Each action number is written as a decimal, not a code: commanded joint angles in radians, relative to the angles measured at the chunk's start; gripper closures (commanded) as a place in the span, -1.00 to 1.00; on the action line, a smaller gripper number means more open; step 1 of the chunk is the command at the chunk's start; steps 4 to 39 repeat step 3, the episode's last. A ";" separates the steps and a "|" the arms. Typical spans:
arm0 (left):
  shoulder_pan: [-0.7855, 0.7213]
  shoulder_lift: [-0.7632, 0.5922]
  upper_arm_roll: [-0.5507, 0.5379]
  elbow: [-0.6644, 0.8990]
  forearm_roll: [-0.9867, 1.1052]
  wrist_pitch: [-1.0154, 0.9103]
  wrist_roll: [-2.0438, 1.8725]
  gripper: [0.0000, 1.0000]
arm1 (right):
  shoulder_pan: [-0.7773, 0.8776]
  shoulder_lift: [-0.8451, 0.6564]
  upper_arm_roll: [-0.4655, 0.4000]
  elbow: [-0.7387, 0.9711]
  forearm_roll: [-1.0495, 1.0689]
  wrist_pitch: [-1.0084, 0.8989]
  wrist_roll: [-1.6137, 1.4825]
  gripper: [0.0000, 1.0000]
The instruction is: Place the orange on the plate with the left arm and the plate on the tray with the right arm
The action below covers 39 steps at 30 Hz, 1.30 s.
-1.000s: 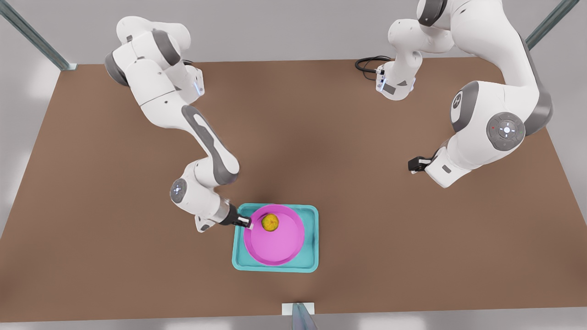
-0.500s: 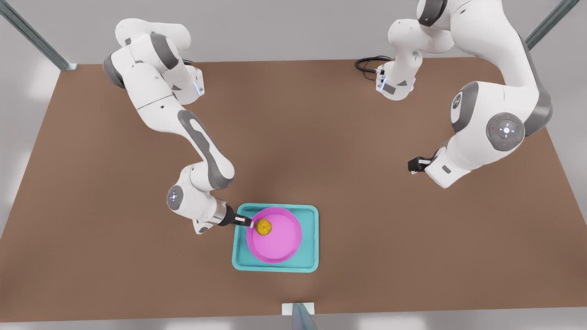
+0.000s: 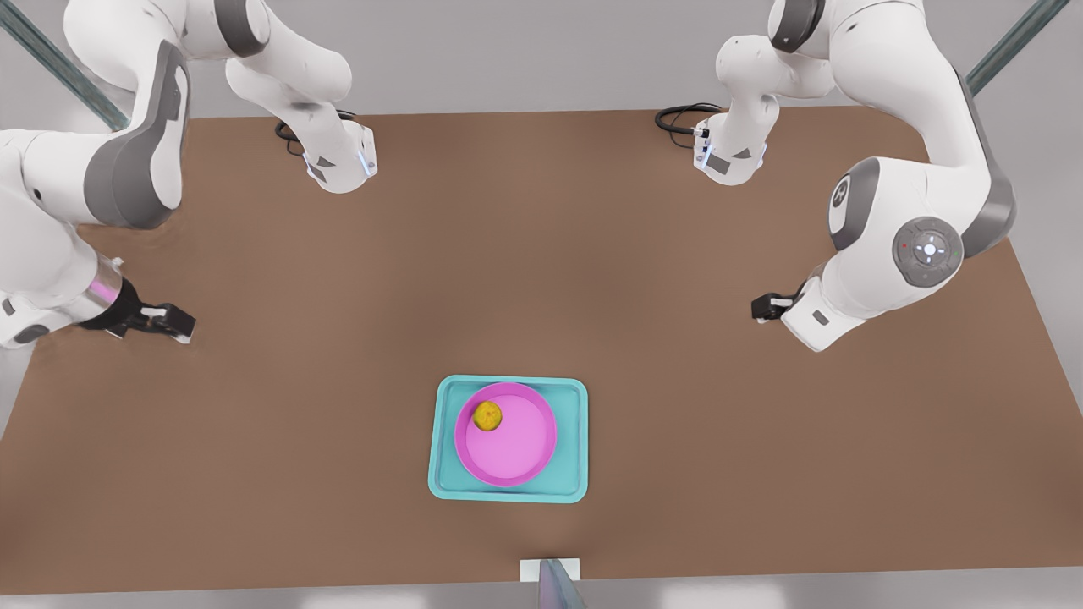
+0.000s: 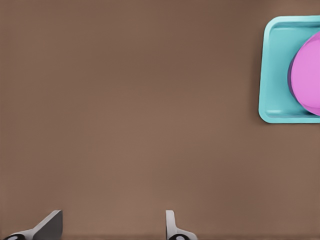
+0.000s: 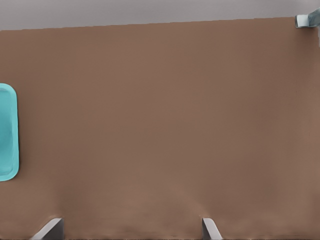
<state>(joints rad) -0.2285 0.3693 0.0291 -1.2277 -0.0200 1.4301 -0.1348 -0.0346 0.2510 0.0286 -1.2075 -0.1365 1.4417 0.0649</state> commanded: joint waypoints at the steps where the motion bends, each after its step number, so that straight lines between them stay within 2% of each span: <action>1: 0.000 -0.001 0.000 0.000 0.002 -0.008 0.001 -1.00 | 0.002 -0.062 -0.004 -0.040 -0.081 -0.254 -0.320 -1.00; 39: 0.001 -0.004 0.002 0.000 0.005 -0.010 0.014 -1.00 | 0.001 -0.064 -0.004 -0.052 -0.080 -0.254 -0.320 -1.00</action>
